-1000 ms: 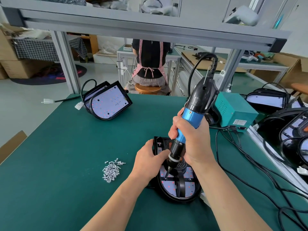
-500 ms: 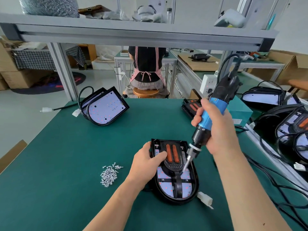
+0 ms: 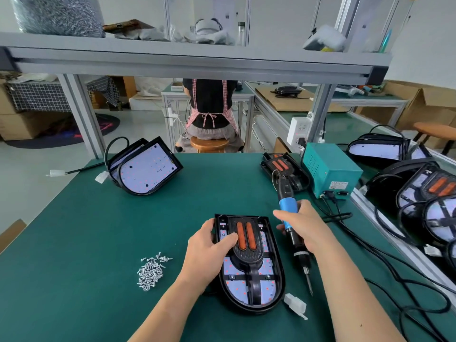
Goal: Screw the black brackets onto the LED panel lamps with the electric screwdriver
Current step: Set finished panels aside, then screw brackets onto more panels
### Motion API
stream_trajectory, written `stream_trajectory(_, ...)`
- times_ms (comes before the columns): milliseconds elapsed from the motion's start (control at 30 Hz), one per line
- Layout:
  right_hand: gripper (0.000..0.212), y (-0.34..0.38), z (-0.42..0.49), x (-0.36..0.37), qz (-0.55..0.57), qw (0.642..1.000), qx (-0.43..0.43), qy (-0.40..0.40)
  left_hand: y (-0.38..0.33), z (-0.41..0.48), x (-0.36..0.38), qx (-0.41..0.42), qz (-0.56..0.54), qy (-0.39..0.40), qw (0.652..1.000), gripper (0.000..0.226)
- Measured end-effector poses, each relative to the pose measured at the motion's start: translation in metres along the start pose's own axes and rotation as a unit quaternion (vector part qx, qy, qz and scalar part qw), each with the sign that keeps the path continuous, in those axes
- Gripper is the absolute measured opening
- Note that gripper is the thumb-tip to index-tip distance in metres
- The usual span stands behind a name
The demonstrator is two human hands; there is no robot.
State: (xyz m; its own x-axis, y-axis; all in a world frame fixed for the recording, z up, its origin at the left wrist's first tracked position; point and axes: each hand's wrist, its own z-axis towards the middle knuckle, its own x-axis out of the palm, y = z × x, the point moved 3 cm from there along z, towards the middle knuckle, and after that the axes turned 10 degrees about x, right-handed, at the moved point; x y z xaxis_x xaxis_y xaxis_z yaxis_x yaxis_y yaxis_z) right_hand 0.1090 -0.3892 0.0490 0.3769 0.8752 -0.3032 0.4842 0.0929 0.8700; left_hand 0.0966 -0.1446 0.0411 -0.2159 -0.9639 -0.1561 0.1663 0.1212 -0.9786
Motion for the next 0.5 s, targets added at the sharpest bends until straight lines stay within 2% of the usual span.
stream_trajectory(100, 0.043, 0.002, -0.003, 0.003, -0.128, 0.99, -0.034, -0.057, 0.002, 0.0, 0.0, -0.002, 0.004, -0.004, 1.0, 0.037)
stream_trajectory(200, 0.044, 0.005, -0.009, 0.013, -0.26, 0.953, -0.083, -0.135, 0.003, 0.001, 0.0, -0.002, 0.004, -0.006, 1.0, 0.036)
stream_trajectory(300, 0.041, 0.004, -0.014, 0.021, -0.294, 0.933, -0.124, -0.168, 0.004, 0.001, 0.0, 0.001, 0.006, -0.009, 1.0, 0.038)
stream_trajectory(400, 0.038, 0.004, -0.02, 0.02, -0.332, 0.917, -0.141, -0.172, 0.006, 0.002, -0.001, -0.005, 0.01, -0.013, 1.0, 0.051)
stream_trajectory(500, 0.039, 0.005, -0.029, 0.017, -0.37, 0.904, -0.148, -0.156, 0.006, 0.001, 0.0, -0.005, 0.011, -0.014, 1.0, 0.046)
